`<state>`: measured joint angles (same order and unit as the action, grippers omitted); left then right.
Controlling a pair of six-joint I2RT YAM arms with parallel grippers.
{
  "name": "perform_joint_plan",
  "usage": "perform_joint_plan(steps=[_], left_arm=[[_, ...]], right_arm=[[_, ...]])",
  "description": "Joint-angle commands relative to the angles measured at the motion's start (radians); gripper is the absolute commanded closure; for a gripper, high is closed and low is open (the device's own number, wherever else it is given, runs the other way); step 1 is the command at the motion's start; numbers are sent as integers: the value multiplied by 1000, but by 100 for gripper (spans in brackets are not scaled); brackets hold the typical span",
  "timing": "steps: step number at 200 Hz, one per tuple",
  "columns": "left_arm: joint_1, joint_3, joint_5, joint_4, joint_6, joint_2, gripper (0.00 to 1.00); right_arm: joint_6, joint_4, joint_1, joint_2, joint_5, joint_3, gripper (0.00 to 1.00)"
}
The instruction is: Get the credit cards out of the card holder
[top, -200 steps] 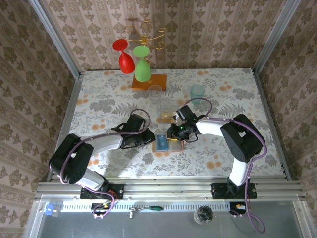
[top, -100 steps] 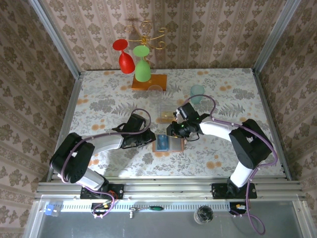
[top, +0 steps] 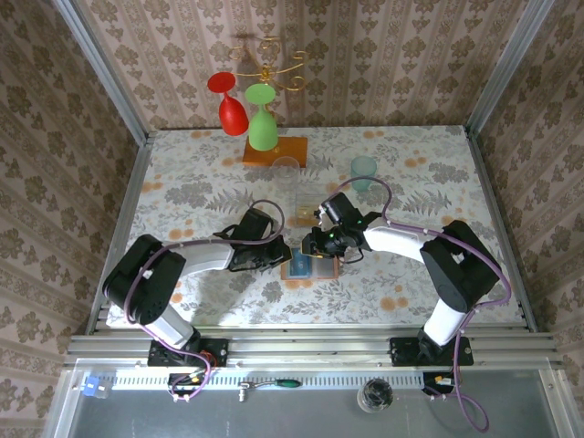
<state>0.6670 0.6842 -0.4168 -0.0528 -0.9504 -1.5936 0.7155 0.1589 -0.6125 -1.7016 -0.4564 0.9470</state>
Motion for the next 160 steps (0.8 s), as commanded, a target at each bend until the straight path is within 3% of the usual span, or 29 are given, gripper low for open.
perform_joint_plan(steps=[1, 160], left_arm=[[5, 15, -7, 20, 33, -22, 93], [4, -20, 15, 40, 26, -9, 95]], right_arm=[[19, -6, -9, -18, 1, -22, 75], [18, -20, -21, -89, 0, -27, 76]])
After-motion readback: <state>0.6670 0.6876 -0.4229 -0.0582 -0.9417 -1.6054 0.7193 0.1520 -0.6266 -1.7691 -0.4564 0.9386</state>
